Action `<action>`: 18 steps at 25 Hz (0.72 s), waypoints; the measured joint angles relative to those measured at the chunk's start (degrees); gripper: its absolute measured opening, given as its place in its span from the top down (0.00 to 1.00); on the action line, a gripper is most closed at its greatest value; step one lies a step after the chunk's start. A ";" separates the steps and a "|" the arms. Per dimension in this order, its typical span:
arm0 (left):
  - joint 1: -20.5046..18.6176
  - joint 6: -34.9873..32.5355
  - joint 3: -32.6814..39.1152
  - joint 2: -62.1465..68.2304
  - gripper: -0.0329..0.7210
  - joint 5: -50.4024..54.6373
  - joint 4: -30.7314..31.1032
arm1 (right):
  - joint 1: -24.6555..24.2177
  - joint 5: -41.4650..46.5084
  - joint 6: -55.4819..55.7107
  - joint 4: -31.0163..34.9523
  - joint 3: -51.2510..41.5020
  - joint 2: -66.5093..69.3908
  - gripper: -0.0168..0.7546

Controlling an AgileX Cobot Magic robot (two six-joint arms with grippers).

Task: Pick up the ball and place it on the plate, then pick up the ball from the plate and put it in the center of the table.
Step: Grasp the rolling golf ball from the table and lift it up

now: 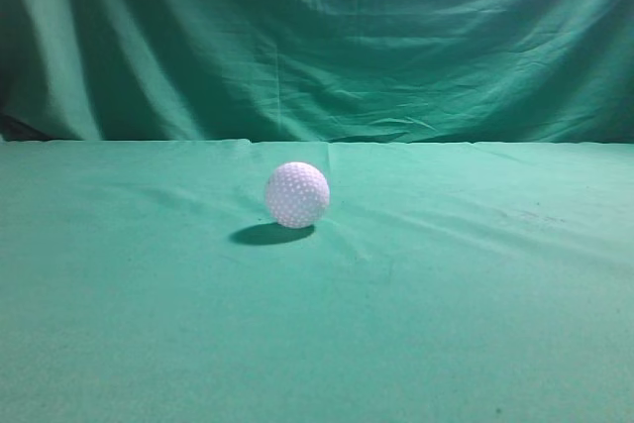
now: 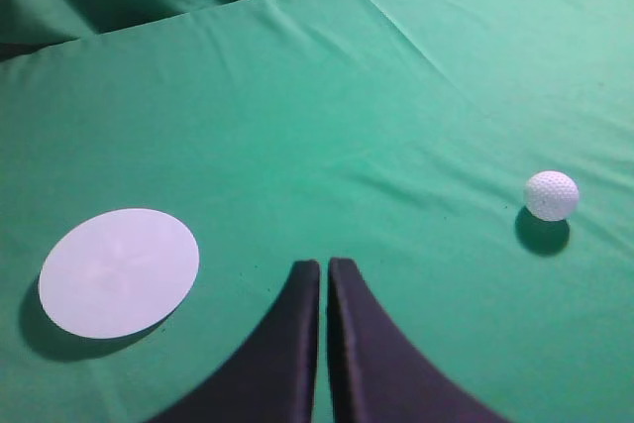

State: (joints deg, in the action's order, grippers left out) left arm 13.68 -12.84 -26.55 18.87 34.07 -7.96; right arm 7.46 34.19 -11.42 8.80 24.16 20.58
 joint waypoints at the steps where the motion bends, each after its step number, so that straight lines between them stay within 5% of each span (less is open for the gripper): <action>1: 0.00 0.00 0.29 0.00 0.96 -0.13 0.00 | 0.12 1.96 -1.36 0.28 1.34 1.27 0.91; 11: 0.00 0.13 1.11 -0.22 0.96 -1.63 1.34 | 16.22 6.59 -12.74 8.10 9.60 18.77 0.91; 18: 0.00 0.13 2.69 -0.22 0.96 -3.37 1.43 | 29.61 -1.04 -18.15 8.08 15.07 36.91 0.91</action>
State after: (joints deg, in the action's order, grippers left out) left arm 13.68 -12.71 -23.85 18.65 30.70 -6.54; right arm 37.07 33.15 -29.57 16.88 39.24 57.49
